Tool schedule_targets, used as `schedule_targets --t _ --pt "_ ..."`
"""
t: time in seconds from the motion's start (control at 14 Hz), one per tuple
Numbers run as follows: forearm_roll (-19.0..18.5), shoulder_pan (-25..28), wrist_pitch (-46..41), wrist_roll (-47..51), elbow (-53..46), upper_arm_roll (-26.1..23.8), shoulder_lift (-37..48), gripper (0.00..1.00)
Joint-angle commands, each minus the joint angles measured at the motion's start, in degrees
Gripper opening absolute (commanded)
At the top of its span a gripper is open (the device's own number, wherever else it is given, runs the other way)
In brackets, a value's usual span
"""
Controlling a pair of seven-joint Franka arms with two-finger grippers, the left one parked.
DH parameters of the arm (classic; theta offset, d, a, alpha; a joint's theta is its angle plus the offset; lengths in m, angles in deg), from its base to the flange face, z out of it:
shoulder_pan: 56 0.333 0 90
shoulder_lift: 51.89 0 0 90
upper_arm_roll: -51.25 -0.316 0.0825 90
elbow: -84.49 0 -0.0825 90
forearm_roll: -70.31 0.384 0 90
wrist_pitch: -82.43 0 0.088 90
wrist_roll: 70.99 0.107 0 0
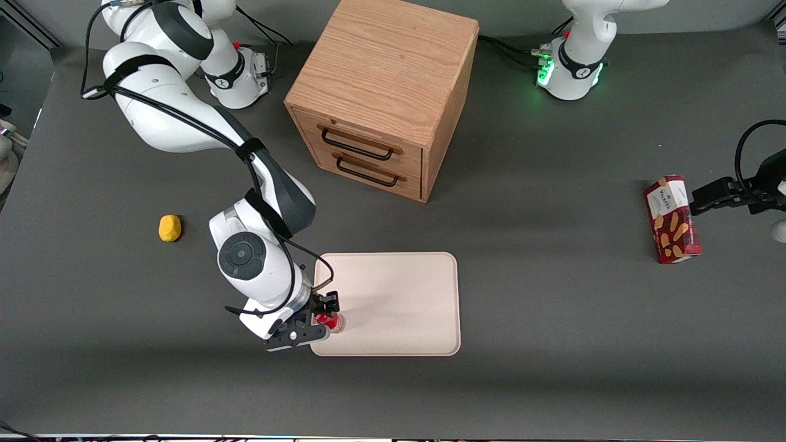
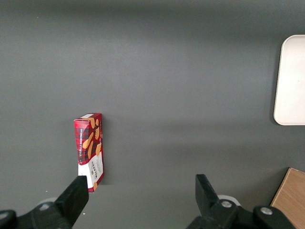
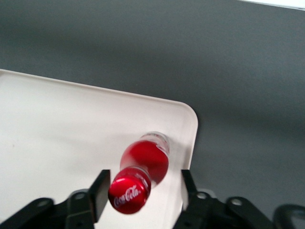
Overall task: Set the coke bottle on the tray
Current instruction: 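Lower the bottle onto the tray and open the right gripper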
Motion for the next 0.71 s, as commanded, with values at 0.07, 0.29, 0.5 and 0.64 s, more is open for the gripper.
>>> schedule_targets --t 0.07,0.29,0.5,0.64 --pt "-2.2 -0.5 2.6 1.7 2.0 -0.4 0.4 1.0" --pt "-2.4 -0.5 2.6 1.7 2.0 -0.4 0.5 1.0" --pt "-2.2 -0.7 2.5 1.8 2.0 -0.4 0.8 1.0" --pt "-1.9 -1.8 1.7 1.7 2.0 -0.5 2.1 1.0"
